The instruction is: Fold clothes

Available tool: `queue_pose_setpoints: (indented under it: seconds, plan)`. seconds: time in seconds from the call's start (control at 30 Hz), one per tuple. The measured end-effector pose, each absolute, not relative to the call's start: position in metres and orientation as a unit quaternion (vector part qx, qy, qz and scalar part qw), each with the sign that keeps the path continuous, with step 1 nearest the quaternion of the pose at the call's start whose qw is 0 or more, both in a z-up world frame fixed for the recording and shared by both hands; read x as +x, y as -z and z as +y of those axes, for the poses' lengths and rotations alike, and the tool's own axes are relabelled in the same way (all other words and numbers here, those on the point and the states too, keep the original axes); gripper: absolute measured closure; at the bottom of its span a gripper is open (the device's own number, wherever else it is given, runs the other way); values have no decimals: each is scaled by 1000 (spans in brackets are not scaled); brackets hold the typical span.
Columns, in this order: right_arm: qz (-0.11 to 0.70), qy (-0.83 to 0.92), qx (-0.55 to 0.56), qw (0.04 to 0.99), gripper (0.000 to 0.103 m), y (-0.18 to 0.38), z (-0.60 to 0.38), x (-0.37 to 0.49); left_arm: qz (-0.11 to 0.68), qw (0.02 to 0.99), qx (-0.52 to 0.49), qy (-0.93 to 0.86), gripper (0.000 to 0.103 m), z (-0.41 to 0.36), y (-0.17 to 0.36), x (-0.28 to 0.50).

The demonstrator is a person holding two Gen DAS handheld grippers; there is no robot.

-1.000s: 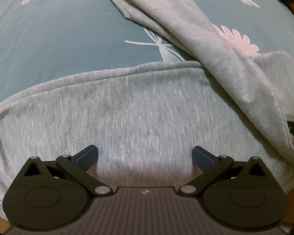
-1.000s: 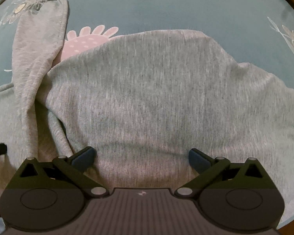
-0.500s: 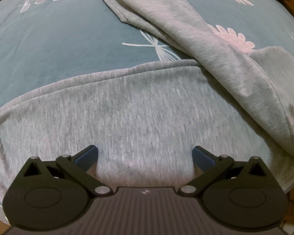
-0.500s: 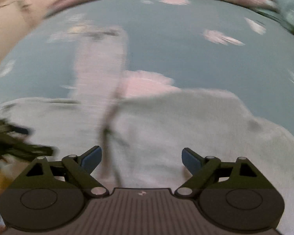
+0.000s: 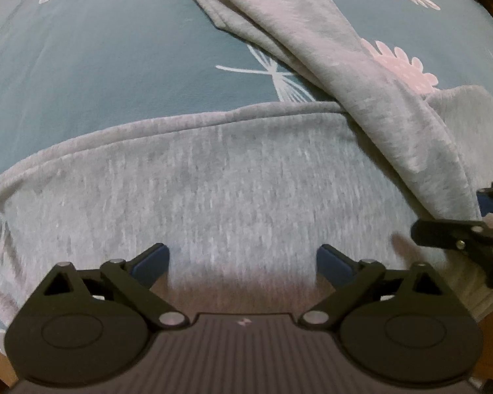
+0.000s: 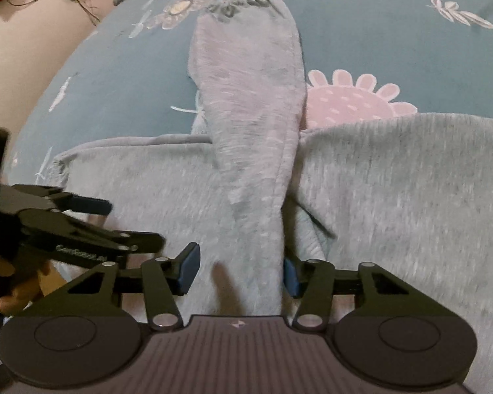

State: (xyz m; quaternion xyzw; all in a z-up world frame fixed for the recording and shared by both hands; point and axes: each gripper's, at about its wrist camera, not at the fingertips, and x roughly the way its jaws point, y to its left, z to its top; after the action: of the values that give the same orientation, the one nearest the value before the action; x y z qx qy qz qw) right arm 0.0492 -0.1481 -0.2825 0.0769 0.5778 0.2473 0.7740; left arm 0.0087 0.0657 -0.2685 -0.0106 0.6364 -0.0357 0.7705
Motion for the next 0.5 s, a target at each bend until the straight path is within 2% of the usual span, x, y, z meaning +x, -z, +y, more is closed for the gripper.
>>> queue_pose_setpoints:
  seconds: [0.33, 0.37, 0.4, 0.43, 0.47, 0.5]
  plan:
    - [579, -240, 56, 777, 46, 284, -137, 55, 627, 777, -50, 25, 7, 82, 249, 7]
    - [578, -239, 53, 779, 48, 283, -137, 54, 625, 778, -53, 25, 7, 82, 247, 8]
    - [576, -239, 48, 780, 51, 282, -136, 54, 624, 779, -56, 24, 7, 83, 246, 9]
    - [574, -239, 42, 782, 61, 280, -136, 53, 622, 780, -58, 24, 7, 83, 245, 10]
    - [573, -234, 33, 785, 79, 280, -136, 51, 621, 781, -61, 23, 7, 84, 244, 11]
    - [572, -230, 24, 787, 87, 280, -135, 52, 619, 782, -66, 23, 7, 85, 242, 12]
